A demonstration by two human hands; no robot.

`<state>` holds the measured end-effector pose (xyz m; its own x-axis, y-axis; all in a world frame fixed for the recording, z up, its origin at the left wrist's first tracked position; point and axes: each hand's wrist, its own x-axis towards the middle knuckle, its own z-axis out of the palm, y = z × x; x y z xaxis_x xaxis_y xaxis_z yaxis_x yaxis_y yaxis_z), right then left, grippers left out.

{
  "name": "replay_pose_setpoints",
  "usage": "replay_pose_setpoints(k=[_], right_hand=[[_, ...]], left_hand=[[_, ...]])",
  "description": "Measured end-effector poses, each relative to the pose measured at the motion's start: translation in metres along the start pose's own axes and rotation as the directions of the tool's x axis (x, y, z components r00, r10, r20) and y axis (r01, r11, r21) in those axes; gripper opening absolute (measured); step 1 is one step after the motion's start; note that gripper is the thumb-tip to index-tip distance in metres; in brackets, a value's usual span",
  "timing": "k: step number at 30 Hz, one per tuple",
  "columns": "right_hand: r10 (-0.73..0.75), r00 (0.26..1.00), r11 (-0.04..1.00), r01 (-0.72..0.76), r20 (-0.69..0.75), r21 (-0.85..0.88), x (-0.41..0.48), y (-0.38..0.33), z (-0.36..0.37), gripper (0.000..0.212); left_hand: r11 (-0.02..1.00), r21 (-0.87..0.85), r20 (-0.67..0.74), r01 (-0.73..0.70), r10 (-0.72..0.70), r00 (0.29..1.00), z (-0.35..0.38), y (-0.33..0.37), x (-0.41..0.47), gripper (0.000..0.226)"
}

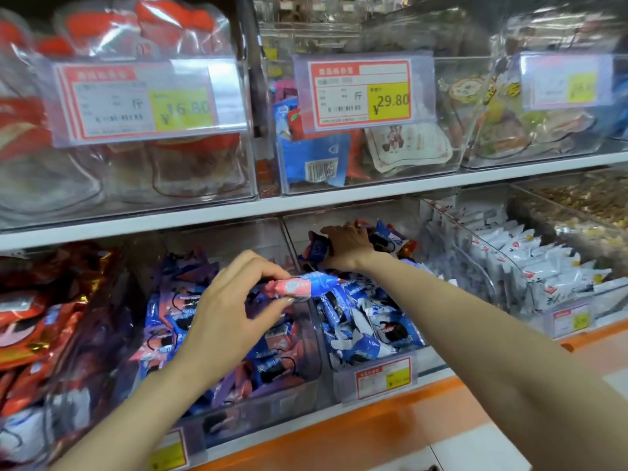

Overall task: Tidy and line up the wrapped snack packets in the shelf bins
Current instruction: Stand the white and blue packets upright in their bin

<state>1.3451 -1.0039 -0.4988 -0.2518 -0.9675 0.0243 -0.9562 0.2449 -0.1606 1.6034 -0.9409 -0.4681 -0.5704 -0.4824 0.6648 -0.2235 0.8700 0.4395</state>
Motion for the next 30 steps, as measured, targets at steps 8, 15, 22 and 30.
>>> replay_pose_setpoints(k=[8, 15, 22, 30], right_hand=[[-0.077, 0.964, 0.996, 0.083, -0.253, 0.013, -0.022, 0.002, -0.006, 0.055], [-0.169, 0.961, 0.800, 0.262, -0.217, 0.540, -0.092, -0.015, -0.037, 0.057], [-0.258, 0.931, 0.746, 0.362, -0.258, 0.559, -0.138, -0.057, -0.038, 0.045], [-0.330, 0.901, 0.732, 0.432, -0.281, 0.527, -0.145, -0.110, -0.030, 0.039]], left_hand=[[1.000, -0.014, -0.033, -0.027, 0.027, 0.999, -0.001, -0.001, 0.002, 0.022], [0.996, -0.083, 0.000, 0.019, -0.019, 1.000, -0.007, 0.001, -0.009, 0.024], [0.994, 0.037, -0.028, 0.107, -0.106, 0.994, -0.057, -0.004, -0.044, 0.025], [0.935, 0.158, -0.180, 0.318, -0.289, 0.940, -0.114, -0.023, -0.097, 0.018]])
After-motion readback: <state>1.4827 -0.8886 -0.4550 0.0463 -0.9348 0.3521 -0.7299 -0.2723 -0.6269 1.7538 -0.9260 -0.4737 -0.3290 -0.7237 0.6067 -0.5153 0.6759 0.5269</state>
